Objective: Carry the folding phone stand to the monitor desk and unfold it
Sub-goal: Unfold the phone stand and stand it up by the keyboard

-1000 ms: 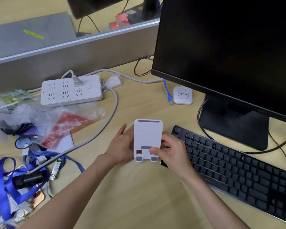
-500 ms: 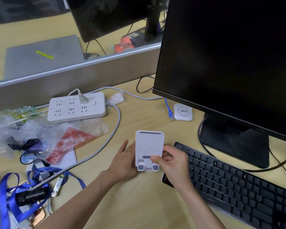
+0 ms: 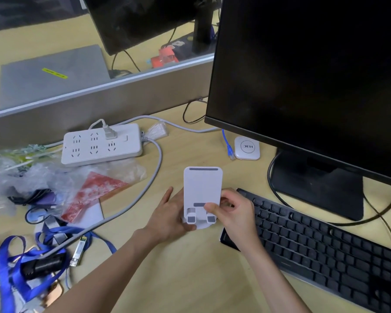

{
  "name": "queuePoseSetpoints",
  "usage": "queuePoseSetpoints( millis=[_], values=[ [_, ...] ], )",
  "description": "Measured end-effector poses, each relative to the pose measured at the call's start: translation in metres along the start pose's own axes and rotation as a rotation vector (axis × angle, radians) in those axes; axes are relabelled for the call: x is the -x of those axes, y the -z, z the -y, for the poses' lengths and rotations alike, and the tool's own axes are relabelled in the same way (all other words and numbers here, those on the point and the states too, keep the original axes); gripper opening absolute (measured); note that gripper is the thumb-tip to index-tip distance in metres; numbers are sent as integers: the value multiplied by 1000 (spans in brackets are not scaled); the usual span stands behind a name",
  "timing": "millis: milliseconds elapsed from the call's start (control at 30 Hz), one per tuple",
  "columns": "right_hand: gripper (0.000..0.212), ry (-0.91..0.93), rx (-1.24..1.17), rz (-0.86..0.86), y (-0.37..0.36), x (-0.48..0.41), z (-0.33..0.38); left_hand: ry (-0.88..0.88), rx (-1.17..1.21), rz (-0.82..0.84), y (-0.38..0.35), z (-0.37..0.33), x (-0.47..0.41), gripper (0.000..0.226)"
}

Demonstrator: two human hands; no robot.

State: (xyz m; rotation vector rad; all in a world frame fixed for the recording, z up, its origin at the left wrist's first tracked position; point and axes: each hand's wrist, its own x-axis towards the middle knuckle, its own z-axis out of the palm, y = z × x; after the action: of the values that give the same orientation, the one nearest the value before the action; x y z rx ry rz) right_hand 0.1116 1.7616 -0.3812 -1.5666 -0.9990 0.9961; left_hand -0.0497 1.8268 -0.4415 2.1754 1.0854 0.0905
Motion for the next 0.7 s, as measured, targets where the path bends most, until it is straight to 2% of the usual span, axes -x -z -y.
queuePoseSetpoints(
  millis=[400, 533, 700],
  values=[
    [5, 115, 51, -117, -10, 13, -17, -12, -23, 19, -2, 2, 0, 69],
    [5, 102, 35, -82, -7, 10, -16, 0, -13, 28, -3, 4, -1, 70],
    [25, 7, 26, 42, 0, 8, -5, -7, -4, 23, -3, 4, -1, 72]
  ],
)
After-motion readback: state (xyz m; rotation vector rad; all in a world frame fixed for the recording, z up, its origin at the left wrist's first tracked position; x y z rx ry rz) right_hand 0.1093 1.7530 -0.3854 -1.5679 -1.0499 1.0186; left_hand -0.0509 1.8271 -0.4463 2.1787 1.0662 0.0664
